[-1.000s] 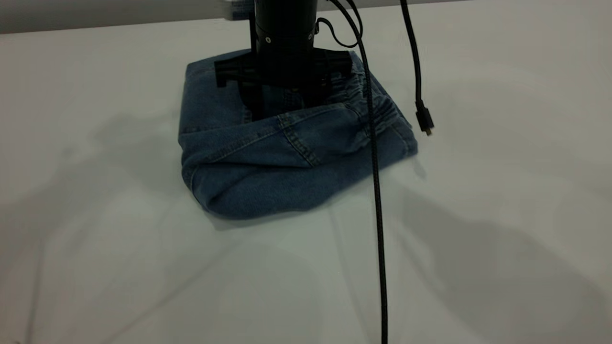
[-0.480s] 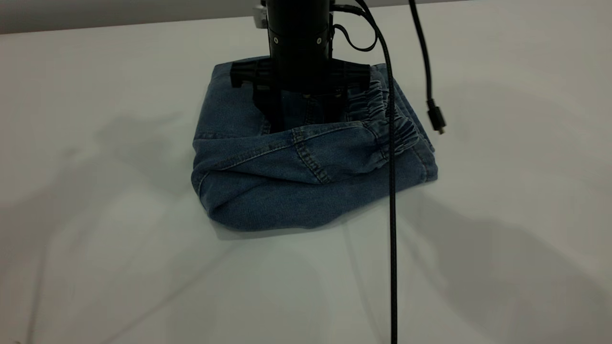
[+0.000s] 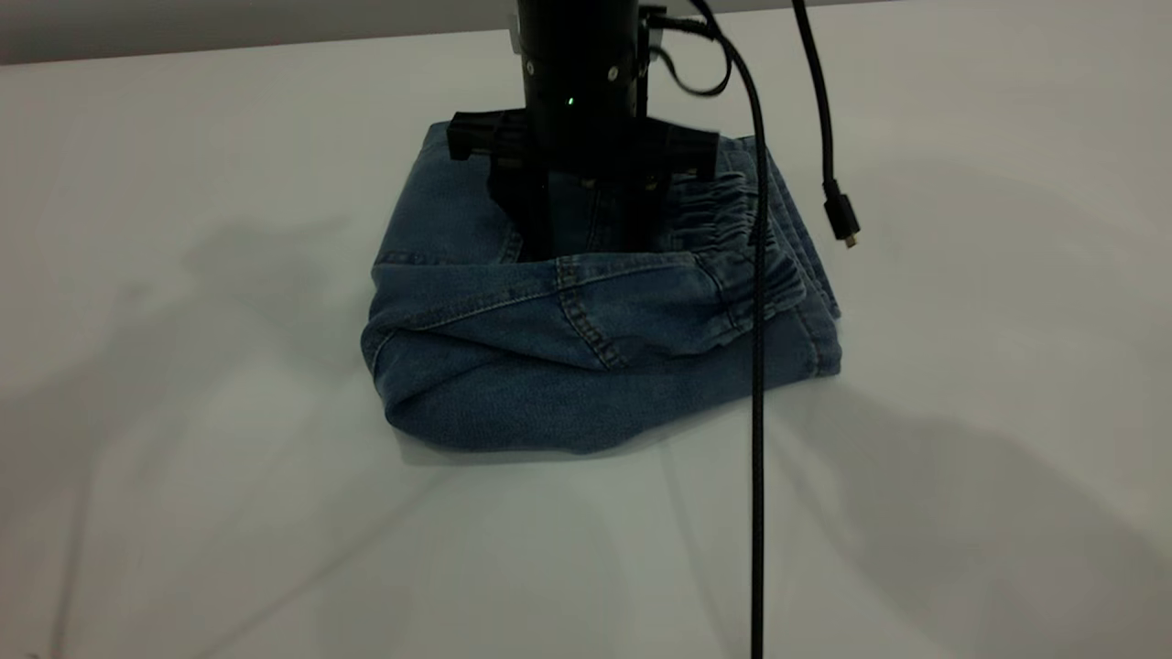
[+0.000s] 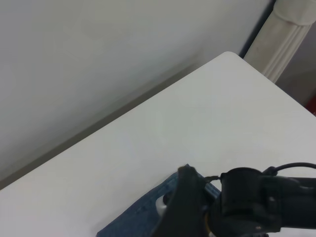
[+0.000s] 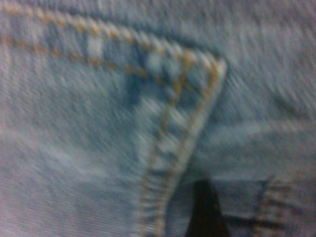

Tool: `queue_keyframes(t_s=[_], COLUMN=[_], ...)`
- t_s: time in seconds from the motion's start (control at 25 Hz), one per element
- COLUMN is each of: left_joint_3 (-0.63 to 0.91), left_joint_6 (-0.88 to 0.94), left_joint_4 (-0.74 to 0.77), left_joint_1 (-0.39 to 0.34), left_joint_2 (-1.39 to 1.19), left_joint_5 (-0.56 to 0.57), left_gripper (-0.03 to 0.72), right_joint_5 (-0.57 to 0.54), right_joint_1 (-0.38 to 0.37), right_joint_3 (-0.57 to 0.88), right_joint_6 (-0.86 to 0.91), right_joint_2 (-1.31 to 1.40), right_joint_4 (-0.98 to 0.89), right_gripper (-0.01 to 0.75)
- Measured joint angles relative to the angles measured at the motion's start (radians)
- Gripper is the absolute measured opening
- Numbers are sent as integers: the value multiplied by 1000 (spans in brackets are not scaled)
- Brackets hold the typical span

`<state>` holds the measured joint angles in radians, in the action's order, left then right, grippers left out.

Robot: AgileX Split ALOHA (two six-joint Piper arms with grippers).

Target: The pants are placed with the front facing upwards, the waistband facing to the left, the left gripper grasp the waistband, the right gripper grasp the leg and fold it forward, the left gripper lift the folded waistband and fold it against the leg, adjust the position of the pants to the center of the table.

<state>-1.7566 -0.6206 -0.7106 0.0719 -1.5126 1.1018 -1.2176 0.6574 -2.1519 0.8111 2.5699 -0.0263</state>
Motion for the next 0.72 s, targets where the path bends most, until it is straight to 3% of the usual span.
queue_keyframes(t_s=[0.2, 0.4, 0.72], left_joint_3=[0, 0, 0], left_joint_6=[0, 0, -31], left_joint_4=[-8, 1, 51], left_joint_1=[0, 0, 0], left_joint_2=[0, 1, 95], left_joint_5=[0, 0, 66], left_gripper=[591, 591, 591], right_joint_5=[-11, -9, -12], right_joint_1=[0, 0, 0], right_joint_3=[-22, -104, -119], right_joint_6=[-12, -194, -584], right_joint_2=[-101, -230, -493], right_joint_4=[194, 284, 127], right_gripper=[409, 409, 409])
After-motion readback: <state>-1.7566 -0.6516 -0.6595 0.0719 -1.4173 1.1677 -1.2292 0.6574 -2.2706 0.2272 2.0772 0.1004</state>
